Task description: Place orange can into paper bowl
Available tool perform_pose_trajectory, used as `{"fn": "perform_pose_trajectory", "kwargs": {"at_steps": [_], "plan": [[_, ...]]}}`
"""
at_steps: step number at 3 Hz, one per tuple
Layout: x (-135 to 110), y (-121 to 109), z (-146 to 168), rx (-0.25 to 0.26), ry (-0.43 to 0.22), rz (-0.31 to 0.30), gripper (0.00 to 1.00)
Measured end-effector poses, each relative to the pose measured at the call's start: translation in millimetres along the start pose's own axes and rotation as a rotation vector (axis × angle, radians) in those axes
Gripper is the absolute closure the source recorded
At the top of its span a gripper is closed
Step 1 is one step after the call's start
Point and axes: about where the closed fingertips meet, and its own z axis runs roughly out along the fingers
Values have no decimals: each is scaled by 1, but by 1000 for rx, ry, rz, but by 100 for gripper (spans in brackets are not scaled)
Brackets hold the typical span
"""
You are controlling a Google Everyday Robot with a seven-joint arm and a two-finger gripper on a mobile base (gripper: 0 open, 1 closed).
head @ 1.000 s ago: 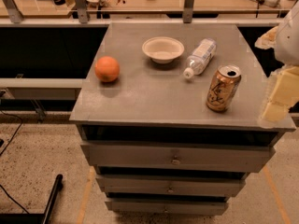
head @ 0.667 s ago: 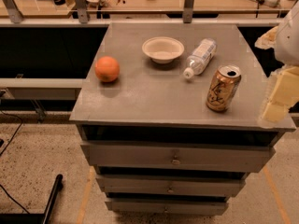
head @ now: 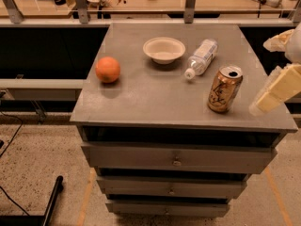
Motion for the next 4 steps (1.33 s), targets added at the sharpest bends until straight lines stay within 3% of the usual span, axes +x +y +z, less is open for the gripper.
{"fn": "perform_pose_trajectory", "kwargs": {"at_steps": [1,2,3,4], "plan": [[1,-18,16,59,-157,96,0],[-2,-36,34,137,-255,168,0],[-16,-52,53,196,-310,198,0],[-19,-57,52,216,-319,197,18]]}}
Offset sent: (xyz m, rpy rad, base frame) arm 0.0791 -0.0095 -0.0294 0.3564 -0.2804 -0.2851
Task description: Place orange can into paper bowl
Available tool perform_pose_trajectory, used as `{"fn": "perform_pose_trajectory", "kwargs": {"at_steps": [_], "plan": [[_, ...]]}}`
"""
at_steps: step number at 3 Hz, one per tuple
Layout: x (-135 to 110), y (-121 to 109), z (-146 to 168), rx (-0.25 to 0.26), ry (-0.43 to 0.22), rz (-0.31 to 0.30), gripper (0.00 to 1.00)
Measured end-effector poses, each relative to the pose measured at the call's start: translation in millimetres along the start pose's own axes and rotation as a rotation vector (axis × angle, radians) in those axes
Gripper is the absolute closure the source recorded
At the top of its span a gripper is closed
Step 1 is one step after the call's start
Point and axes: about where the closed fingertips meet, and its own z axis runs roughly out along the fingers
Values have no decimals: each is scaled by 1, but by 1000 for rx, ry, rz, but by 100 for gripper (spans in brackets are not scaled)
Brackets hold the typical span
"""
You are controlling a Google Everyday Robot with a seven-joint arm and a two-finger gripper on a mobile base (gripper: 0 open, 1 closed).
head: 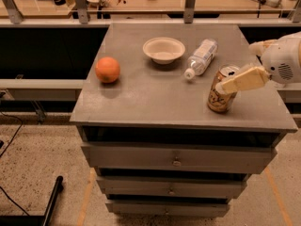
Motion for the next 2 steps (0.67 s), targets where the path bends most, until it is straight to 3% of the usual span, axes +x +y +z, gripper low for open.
{"fn": "perform_pose_trajectory", "kwargs": {"at_steps": [2], "plan": [[-3,3,2,-4,-2,-6,65]]}}
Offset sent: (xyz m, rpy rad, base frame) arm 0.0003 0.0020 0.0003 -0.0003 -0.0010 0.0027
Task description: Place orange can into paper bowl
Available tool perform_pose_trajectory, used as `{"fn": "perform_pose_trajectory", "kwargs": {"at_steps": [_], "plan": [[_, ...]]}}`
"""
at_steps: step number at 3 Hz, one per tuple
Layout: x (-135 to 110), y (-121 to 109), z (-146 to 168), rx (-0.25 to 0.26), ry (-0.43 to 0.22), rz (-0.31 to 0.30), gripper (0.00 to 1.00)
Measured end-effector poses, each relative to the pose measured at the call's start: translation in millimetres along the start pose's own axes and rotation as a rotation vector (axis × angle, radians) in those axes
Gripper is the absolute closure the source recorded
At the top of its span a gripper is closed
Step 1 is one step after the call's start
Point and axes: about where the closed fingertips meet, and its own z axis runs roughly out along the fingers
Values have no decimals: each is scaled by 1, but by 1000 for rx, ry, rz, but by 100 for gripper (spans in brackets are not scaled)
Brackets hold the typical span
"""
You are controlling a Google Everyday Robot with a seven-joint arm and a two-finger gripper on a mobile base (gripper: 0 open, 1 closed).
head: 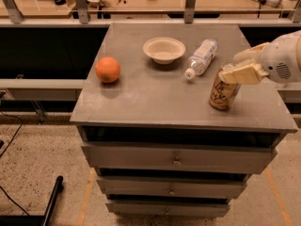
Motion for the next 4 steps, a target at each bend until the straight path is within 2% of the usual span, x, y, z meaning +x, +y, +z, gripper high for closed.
{"fn": "perform_pose_trajectory", "kwargs": {"at_steps": [1,4], "plan": [[-1,1,1,-3,0,-3,69],[-6,6,4,-10,-2,-11,1]]}}
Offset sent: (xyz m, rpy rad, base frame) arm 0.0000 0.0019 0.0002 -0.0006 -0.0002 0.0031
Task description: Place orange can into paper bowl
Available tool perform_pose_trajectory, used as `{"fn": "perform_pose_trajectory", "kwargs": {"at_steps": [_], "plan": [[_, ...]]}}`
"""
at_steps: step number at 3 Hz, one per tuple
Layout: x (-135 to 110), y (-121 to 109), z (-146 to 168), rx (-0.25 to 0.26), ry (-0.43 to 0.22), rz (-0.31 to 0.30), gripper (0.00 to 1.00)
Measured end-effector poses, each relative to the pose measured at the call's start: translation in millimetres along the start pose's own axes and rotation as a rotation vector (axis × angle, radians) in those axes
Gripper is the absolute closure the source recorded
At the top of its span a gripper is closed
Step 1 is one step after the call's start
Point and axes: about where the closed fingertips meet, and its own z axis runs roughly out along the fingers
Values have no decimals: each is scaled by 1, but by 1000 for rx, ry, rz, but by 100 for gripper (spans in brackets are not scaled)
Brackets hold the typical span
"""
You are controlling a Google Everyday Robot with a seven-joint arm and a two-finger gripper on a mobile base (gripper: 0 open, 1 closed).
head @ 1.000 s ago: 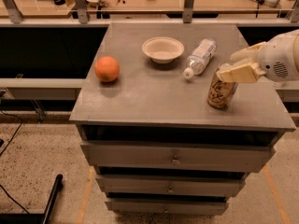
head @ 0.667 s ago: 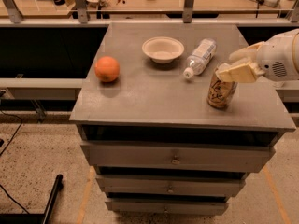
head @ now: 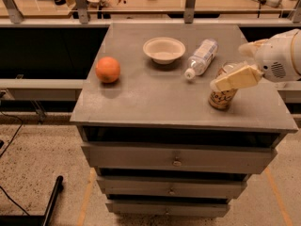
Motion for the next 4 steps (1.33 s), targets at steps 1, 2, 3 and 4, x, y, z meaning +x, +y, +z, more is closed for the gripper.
{"fn": "perform_pose_trajectory", "kwargs": {"at_steps": [1,2,3,4], "plan": [[0,0,0,-1,0,-1,0],[6,-4,5,-15,1,22,0],[16,-7,16,-36,10,45,2],[14,-6,17,-38,9,41,24]]}}
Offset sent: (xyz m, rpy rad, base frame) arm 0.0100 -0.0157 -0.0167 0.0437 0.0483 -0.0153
